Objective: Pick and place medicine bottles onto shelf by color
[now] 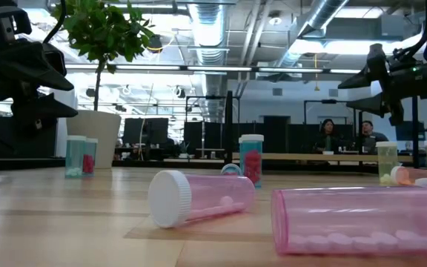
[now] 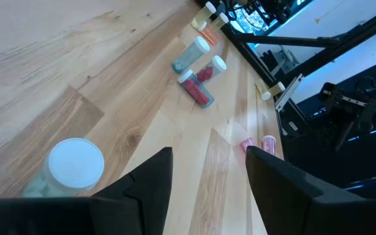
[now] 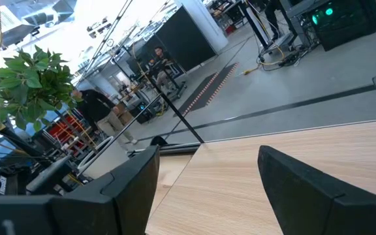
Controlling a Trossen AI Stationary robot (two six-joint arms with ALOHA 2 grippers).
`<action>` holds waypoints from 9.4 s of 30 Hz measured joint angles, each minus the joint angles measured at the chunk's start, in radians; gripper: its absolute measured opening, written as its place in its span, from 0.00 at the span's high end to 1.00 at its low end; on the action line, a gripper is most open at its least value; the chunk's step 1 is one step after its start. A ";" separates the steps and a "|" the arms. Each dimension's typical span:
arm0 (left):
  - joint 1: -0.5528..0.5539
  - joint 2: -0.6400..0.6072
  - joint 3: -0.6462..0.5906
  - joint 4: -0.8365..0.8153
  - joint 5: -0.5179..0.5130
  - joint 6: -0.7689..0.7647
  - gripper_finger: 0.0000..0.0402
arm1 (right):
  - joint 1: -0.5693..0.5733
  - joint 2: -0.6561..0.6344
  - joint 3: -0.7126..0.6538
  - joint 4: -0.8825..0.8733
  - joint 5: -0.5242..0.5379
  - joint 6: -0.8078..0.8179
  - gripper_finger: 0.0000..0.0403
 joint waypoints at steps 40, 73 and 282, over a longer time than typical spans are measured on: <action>0.000 0.000 0.000 0.000 0.000 0.000 0.55 | 0.000 0.000 0.000 0.000 0.000 0.000 0.29; 0.000 0.000 0.000 0.000 0.000 0.000 0.55 | 0.001 0.002 0.000 -0.001 -0.295 0.702 0.29; 0.000 0.000 0.000 0.000 0.000 0.000 0.55 | -0.222 1.436 1.148 -1.148 -0.165 0.551 0.68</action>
